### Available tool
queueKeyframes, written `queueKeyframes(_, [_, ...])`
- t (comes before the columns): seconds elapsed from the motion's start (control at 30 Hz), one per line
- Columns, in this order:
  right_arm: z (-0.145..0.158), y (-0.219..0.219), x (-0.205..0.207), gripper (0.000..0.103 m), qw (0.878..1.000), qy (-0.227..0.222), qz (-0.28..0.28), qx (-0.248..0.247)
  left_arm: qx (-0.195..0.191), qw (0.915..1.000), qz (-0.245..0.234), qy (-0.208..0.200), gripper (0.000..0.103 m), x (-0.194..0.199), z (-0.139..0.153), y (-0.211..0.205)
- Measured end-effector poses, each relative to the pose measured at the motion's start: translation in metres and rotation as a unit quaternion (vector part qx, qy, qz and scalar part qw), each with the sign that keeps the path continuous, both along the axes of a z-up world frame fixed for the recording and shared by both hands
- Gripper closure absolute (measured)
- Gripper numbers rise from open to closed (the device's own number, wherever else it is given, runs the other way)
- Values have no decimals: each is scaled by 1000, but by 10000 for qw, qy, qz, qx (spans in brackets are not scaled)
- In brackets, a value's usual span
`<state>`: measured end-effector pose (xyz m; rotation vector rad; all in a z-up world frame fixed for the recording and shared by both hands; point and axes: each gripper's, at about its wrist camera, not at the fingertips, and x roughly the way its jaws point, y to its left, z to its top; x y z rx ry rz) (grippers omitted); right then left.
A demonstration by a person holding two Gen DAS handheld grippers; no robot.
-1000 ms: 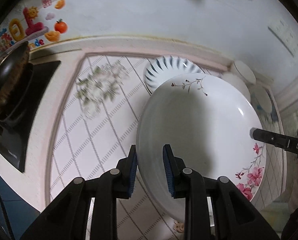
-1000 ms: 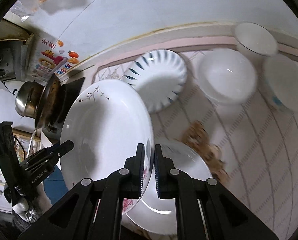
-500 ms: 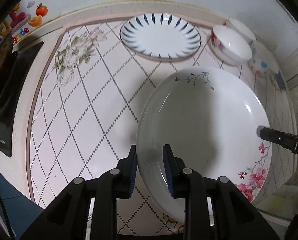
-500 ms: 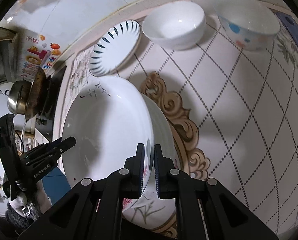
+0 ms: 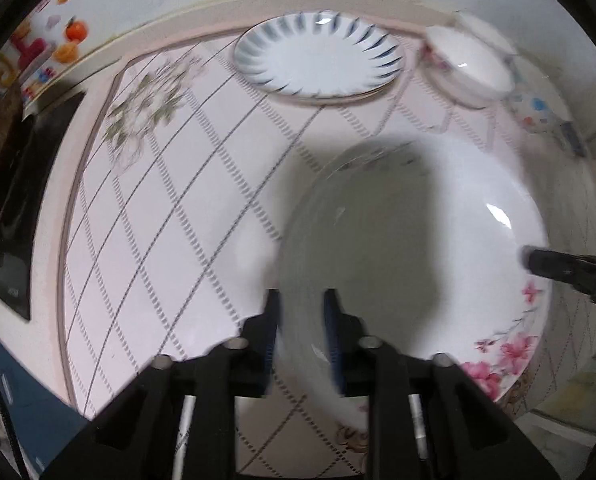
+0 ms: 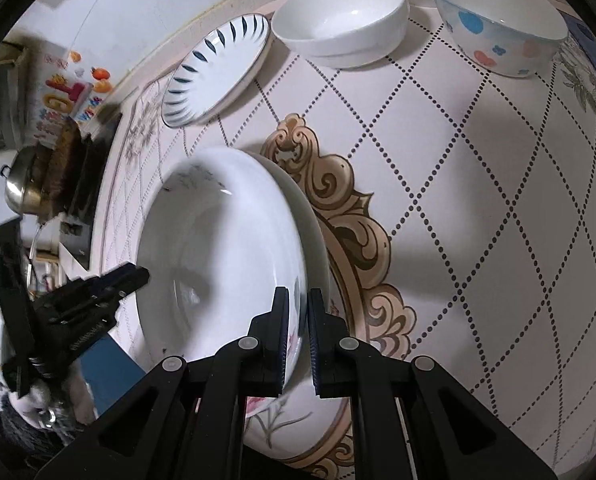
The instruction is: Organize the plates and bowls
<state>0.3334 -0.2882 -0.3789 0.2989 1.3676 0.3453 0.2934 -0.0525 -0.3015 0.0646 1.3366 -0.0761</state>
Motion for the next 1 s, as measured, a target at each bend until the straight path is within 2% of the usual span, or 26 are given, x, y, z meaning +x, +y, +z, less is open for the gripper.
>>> queueKeyframes(0.1, [0, 1, 4, 92, 9999, 39, -15, 114, 120, 9998, -130, -92, 89, 0, 1, -13])
queueKeyframes(0.23, [-1, 5, 7, 93, 10000, 61, 60, 36, 43, 9999, -159, -46, 89, 2, 4, -18])
queueKeyframes(0.4, [2, -6, 12, 91, 9983, 552, -159, 63, -179, 9998, 76, -80, 87, 13, 31, -2])
queueKeyframes(0.43, [10, -11, 13, 90, 9982, 548, -230, 99, -273, 9993, 192, -138, 81, 20, 40, 6])
queueKeyframes(0.5, [35, -21, 20, 83, 9981, 324, -426, 310, -486, 9977, 388, -270, 70, 38, 56, 24])
queueKeyframes(0.53, [49, -23, 25, 71, 9978, 171, -507, 394, -540, 9970, 463, -321, 64, 48, 59, 32])
queueKeyframes(0.57, [59, -24, 31, 62, 9973, 67, -566, 463, -560, 9963, 539, -370, 61, 58, 61, 40])
queueKeyframes(0.6, [68, -22, 40, 60, 9964, -33, -621, 568, -564, 9955, 645, -411, 58, 77, 62, 53])
queueKeyframes(0.7, [86, -8, 74, 59, 9937, -269, -762, 775, -665, 9944, 757, -317, 58, 127, 52, 79])
queueKeyframes(0.77, [86, 7, 102, 59, 9916, -367, -926, 829, -761, 9937, 803, -185, 58, 155, 39, 93])
queueKeyframes(0.83, [76, 19, 129, 59, 9891, -283, -1140, 883, -834, 9933, 796, -9, 58, 188, 21, 104])
queueKeyframes(1.0, [38, 39, 175, 59, 9830, 101, -1607, 885, -872, 9946, 507, 230, 58, 238, -14, 107])
